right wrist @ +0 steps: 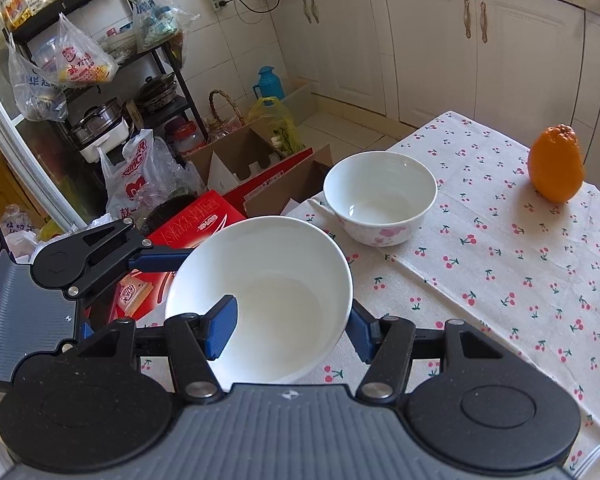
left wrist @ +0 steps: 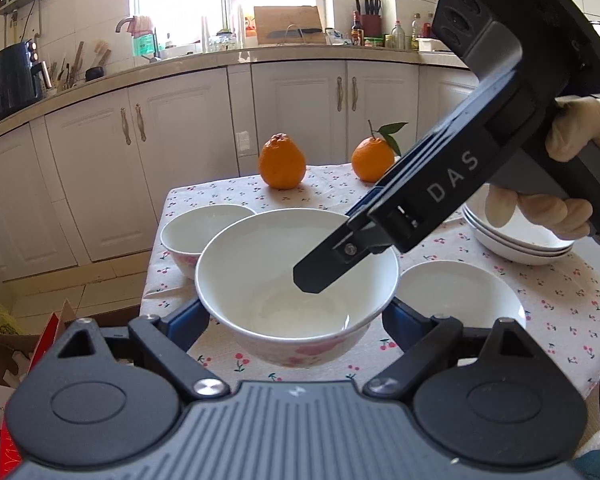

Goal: Organize plates and bowls
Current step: 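Carry the bowl with the right gripper and lower it into the first bowl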

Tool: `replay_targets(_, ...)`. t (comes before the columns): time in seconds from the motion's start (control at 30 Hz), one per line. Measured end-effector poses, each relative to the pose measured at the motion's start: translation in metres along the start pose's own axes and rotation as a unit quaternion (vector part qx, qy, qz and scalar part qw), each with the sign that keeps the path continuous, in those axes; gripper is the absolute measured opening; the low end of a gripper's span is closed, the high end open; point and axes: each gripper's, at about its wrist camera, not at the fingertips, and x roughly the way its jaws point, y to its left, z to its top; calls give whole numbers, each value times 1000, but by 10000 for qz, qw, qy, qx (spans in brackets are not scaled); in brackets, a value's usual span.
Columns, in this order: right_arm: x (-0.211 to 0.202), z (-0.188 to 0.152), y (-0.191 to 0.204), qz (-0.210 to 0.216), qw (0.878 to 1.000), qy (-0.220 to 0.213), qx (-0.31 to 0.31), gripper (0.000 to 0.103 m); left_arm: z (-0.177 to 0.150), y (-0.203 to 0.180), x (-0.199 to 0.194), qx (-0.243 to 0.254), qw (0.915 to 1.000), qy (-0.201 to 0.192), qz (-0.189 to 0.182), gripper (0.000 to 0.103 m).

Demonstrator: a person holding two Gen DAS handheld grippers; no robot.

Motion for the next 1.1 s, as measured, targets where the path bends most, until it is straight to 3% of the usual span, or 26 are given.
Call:
replay_targets(0.53, -63, -56, -6, -372, 9989, -184, 203, 65, 5, -57, -7, 302, 9981, 3, -536, 93)
replay_targets(1.1, -64, -91, -24, -550, 9968, -22, 586, 65, -5, -80, 15, 405, 9947, 336, -882, 93)
